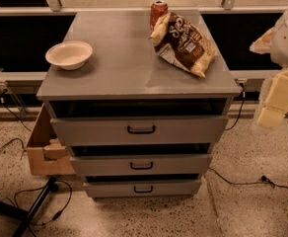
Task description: Open middle drawer
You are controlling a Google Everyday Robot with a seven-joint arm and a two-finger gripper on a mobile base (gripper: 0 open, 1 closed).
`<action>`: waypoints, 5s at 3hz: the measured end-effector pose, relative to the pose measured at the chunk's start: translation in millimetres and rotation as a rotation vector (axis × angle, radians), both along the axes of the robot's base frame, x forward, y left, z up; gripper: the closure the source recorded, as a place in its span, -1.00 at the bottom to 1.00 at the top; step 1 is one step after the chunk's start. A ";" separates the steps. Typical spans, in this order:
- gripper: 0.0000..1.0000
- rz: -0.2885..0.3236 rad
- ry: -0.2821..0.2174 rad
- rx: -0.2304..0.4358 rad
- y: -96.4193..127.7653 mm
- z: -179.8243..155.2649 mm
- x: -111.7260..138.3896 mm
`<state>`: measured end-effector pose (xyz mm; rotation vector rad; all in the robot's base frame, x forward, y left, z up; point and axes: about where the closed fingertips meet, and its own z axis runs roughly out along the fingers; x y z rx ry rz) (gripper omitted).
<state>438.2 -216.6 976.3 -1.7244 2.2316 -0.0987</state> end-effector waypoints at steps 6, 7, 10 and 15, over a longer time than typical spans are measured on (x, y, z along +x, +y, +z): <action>-1.00 -0.091 0.119 -0.090 29.2 -314.7 -57.2; -1.00 -0.090 0.117 -0.089 29.5 -313.1 -57.2; -1.00 0.053 0.056 -0.121 44.2 -389.9 17.6; -1.00 0.124 -0.013 -0.062 74.5 -501.1 109.5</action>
Offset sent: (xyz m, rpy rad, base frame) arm -0.0534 0.0173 -0.1408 0.0140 0.1335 -0.1193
